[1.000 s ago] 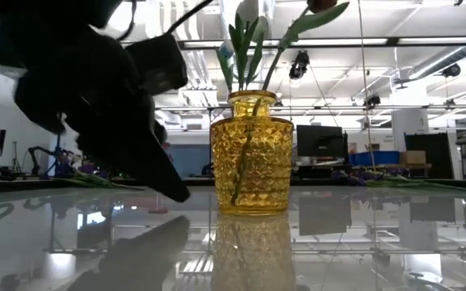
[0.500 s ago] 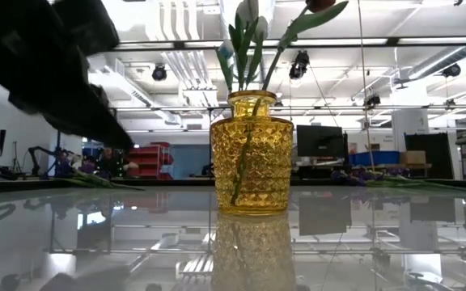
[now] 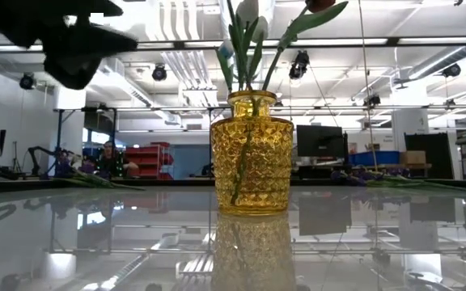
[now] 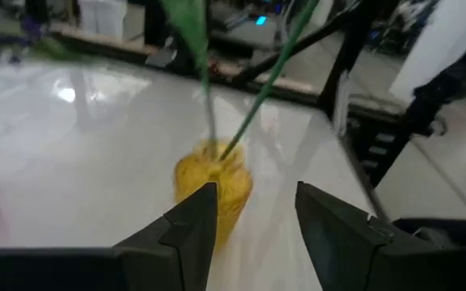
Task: Sort flowers into vase by color
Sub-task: Put the red tulip into the yellow vase, then put the right purple flowers into the yellow vase, then put the purple flowers into the yellow vase
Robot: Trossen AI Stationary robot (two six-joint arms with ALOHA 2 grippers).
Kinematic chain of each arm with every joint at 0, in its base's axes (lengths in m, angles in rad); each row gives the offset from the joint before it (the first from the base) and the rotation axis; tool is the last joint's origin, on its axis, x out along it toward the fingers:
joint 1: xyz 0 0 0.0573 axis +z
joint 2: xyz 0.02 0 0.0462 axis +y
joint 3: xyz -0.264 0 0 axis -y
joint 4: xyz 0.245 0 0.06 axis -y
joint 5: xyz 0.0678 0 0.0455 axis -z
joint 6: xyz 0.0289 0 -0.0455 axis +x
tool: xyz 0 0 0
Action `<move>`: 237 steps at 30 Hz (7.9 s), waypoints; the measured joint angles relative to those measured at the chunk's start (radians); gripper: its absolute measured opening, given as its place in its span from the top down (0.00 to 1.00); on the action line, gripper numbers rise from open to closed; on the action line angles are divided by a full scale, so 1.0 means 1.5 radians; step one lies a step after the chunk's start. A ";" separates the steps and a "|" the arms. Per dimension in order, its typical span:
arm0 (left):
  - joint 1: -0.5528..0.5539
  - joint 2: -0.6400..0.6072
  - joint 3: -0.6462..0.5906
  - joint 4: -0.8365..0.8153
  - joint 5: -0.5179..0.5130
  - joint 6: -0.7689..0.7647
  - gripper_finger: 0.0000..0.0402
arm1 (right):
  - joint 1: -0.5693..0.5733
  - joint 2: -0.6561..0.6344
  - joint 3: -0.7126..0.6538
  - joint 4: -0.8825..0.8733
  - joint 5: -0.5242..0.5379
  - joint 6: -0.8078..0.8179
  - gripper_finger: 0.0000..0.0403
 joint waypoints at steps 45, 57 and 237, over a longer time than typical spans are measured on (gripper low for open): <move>0.061 -0.213 -0.005 -0.253 -0.091 -0.025 0.60 | 0.036 -0.506 -0.453 -0.836 0.133 0.888 0.50; 0.089 -0.212 -0.005 -0.198 -0.091 -0.014 0.60 | -0.411 -0.548 -0.573 -0.821 -0.019 0.749 0.50; 0.807 -0.043 0.011 -0.668 -0.030 -0.603 0.58 | 0.098 -0.225 -0.477 0.077 0.107 0.287 0.44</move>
